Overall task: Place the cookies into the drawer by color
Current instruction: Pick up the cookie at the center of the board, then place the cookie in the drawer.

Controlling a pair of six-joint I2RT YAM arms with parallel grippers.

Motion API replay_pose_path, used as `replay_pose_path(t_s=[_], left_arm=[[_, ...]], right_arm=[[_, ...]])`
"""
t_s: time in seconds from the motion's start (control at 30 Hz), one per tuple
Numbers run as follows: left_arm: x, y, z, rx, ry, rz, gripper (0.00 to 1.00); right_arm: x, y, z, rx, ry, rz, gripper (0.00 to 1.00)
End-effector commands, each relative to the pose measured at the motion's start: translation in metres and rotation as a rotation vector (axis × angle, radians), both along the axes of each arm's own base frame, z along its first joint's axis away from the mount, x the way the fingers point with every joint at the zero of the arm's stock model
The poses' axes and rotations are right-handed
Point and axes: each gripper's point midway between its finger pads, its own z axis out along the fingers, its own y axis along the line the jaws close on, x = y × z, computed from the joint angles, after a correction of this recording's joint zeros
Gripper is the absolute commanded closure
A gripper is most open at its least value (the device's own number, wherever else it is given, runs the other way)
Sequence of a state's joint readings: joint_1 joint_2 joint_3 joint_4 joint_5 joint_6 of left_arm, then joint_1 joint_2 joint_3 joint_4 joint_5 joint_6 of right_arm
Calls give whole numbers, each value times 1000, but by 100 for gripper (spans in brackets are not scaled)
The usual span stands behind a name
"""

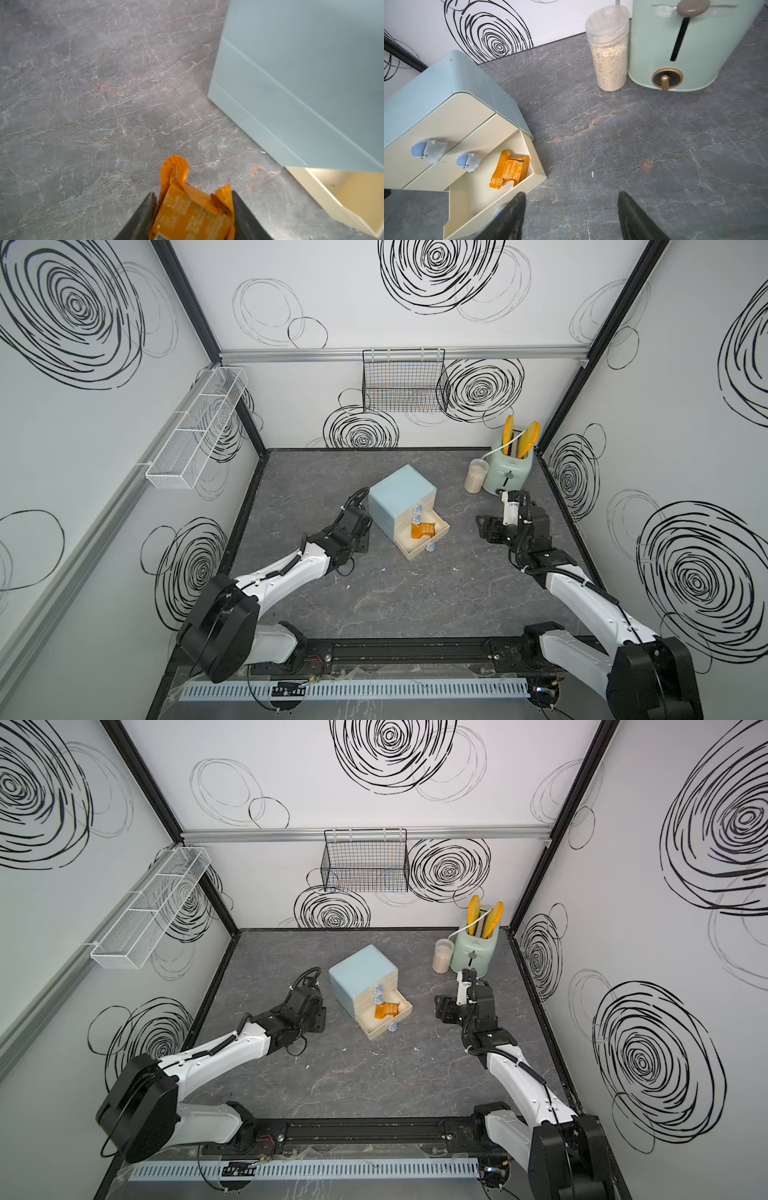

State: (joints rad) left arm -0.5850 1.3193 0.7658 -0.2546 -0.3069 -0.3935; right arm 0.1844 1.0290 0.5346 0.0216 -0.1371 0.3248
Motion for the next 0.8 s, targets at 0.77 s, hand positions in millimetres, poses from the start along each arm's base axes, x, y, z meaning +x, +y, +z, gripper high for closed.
replay_pose_path(t_s=[0.77], left_arm=[[-65,-153,42,-317,119,-344,59]], right_arm=[[-8,-2,3,11,-9,3,28]])
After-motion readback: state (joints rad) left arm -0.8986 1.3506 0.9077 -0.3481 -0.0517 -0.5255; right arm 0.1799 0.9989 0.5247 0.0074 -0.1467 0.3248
